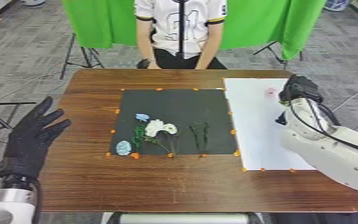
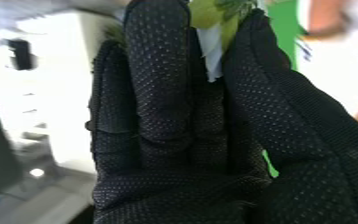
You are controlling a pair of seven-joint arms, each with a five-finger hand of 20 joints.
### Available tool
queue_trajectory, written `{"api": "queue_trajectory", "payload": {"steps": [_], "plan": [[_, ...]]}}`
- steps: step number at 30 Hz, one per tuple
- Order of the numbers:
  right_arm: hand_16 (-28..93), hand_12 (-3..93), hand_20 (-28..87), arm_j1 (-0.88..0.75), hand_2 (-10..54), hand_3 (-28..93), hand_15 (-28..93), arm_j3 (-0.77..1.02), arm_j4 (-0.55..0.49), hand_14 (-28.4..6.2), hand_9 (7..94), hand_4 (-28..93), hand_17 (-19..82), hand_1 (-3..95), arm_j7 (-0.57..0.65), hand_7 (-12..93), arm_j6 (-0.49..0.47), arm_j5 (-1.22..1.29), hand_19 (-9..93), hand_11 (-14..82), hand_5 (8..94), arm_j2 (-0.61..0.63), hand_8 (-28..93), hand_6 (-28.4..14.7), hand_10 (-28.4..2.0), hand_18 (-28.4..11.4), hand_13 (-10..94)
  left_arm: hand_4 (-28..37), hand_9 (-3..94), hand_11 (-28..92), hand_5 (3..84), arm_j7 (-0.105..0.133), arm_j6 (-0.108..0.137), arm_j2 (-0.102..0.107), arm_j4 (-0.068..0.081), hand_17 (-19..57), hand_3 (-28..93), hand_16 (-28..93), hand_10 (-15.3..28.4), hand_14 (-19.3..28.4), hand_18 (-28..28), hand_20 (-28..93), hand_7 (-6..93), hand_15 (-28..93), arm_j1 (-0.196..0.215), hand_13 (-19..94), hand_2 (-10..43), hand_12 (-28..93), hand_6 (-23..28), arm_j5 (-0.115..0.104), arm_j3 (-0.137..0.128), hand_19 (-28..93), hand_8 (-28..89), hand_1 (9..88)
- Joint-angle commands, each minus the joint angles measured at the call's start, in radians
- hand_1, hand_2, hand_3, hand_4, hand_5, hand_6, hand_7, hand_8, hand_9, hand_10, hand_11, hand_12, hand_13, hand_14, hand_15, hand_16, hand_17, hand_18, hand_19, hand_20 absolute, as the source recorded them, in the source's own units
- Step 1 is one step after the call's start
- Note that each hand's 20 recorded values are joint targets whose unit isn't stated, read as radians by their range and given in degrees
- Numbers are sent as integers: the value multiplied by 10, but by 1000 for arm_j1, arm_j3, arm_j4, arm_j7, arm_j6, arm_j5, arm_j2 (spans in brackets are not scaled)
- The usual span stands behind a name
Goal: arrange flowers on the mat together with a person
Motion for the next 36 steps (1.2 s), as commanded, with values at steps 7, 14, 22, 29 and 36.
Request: {"api": "queue_trajectory", "payload": {"steps": [7,14,22,29,36], "plan": [[279,368,-8,220,-95,677,433,-236,-231,-4,920,-283,438,583,-160,253,57,-19,932,106,803,-131,-23,41,-50,-143,813,-242,291,184,297,-40,-18,-15,4,-92,759,-56,140,211,168,156,107,441,-4,203,75,112,39,20,0,370,-90,212],[280,368,-4,239,-95,679,436,-313,-176,-5,920,-283,436,581,-175,253,25,1,932,106,801,-258,-22,41,-51,-144,811,-242,291,184,297,-56,-25,-23,5,-92,759,-56,140,211,168,156,106,442,-9,203,76,112,39,27,-3,370,-90,213],[280,371,1,225,-95,680,441,-350,-118,-6,917,-283,432,580,-171,256,-8,16,932,108,798,-323,-22,40,-52,-145,808,-241,291,184,297,-44,-26,-8,12,-92,760,-56,140,211,168,157,107,443,-16,203,75,111,39,17,4,370,-90,212],[281,368,1,206,-95,682,442,-364,-92,-4,908,-283,428,578,-158,252,-42,12,932,105,788,-336,-30,42,-54,-145,800,-241,291,182,297,-54,-31,-15,15,-92,759,-56,140,210,168,157,107,443,-26,203,76,112,39,22,4,370,-90,212],[286,341,-17,209,-95,688,424,-391,-88,0,859,-283,408,567,-151,237,-83,9,923,92,736,-333,-47,38,-62,-145,767,-241,291,184,298,-56,-35,-19,15,-92,759,-56,140,210,168,156,107,441,-34,203,76,112,39,25,8,369,-90,213]]}}
